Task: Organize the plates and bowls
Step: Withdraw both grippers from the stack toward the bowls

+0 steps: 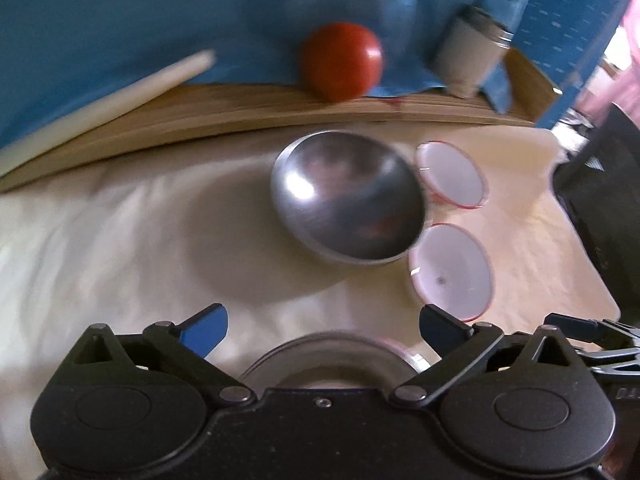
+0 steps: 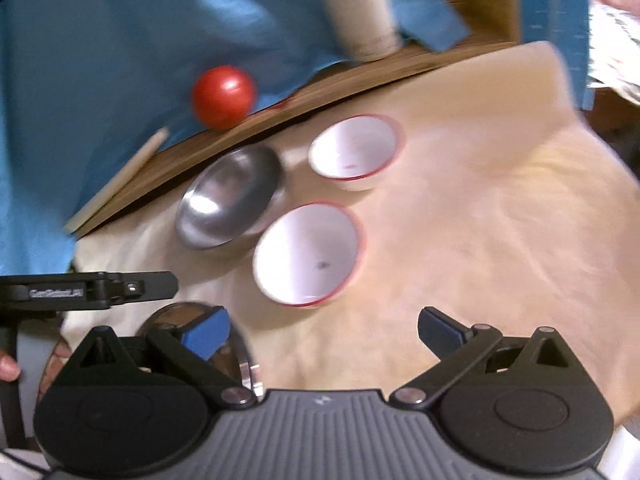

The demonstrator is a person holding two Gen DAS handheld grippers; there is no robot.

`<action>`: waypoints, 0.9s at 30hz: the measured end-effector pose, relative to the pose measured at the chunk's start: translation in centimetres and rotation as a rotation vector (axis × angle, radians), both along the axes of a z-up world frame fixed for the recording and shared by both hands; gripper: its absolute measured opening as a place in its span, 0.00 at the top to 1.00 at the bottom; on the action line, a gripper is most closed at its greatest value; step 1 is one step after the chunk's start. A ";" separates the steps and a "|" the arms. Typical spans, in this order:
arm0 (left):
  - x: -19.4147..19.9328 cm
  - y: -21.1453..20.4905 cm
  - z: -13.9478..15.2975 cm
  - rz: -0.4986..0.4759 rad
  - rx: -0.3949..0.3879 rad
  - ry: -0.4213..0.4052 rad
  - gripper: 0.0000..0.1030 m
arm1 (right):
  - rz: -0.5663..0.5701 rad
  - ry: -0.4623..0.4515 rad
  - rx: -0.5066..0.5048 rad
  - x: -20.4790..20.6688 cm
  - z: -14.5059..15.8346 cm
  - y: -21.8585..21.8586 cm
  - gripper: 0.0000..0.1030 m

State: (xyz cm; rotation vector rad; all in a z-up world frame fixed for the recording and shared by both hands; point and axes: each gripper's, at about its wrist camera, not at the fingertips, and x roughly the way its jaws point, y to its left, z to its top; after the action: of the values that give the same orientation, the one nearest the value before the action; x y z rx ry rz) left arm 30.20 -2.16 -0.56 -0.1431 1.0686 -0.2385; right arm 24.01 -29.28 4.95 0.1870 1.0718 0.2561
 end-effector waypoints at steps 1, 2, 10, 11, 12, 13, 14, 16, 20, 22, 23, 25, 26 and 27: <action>0.3 -0.6 -0.2 -0.030 -0.007 -0.002 0.01 | -0.027 -0.007 -0.016 -0.1 0.0 -0.2 0.00; 0.6 -1.1 -0.3 -0.050 -0.012 -0.003 0.01 | -0.057 -0.014 -0.035 -0.4 0.1 -0.4 0.00; 2.0 -3.7 -2.0 -0.116 -0.078 0.033 0.01 | -0.162 -0.058 -0.157 -2.3 0.8 -2.1 0.00; 2.1 -4.0 -2.2 -0.116 -0.082 0.037 0.01 | -0.167 -0.064 -0.167 -2.2 0.9 -2.2 0.00; 2.2 -4.1 -2.3 -0.113 -0.084 0.042 0.01 | -0.164 -0.071 -0.182 -2.1 1.0 -2.3 0.00; 2.2 -4.2 -2.4 -0.106 -0.085 0.045 0.01 | -0.154 -0.078 -0.195 -1.9 1.1 -2.4 0.00; 2.4 -4.3 -2.4 -0.094 -0.088 0.048 0.01 | -0.138 -0.082 -0.209 -1.6 1.1 -2.4 0.00; 2.7 -4.5 -2.5 -0.067 -0.096 0.051 0.01 | -0.101 -0.087 -0.228 -0.8 1.0 -2.4 0.00; 3.1 -4.8 -2.2 -0.010 -0.078 0.050 0.01 | -0.017 -0.088 -0.236 1.8 0.8 -2.3 0.00; 3.4 -4.9 -2.3 0.029 -0.076 0.060 0.01 | 0.037 -0.090 -0.221 3.1 0.6 -2.1 0.00; 3.5 -5.0 -2.3 0.045 -0.064 0.069 0.01 | 0.062 -0.084 -0.216 3.7 0.4 -2.0 0.00; 3.6 -5.0 -2.4 0.075 -0.053 0.081 0.01 | 0.115 -0.069 -0.206 5.0 0.0 -1.6 0.00; 3.6 -5.1 -2.4 0.089 -0.057 0.086 0.01 | 0.145 -0.060 -0.202 5.6 -0.4 -1.4 0.00; 3.6 -5.1 -2.5 0.102 -0.059 0.093 0.01 | 0.168 -0.047 -0.204 6.1 -0.7 -1.2 0.00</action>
State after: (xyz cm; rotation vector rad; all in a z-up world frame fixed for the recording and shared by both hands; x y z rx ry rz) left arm 33.83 -7.27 -3.05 -0.2635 1.1435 -0.1725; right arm 30.12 -30.44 4.25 -0.0920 1.0603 0.2992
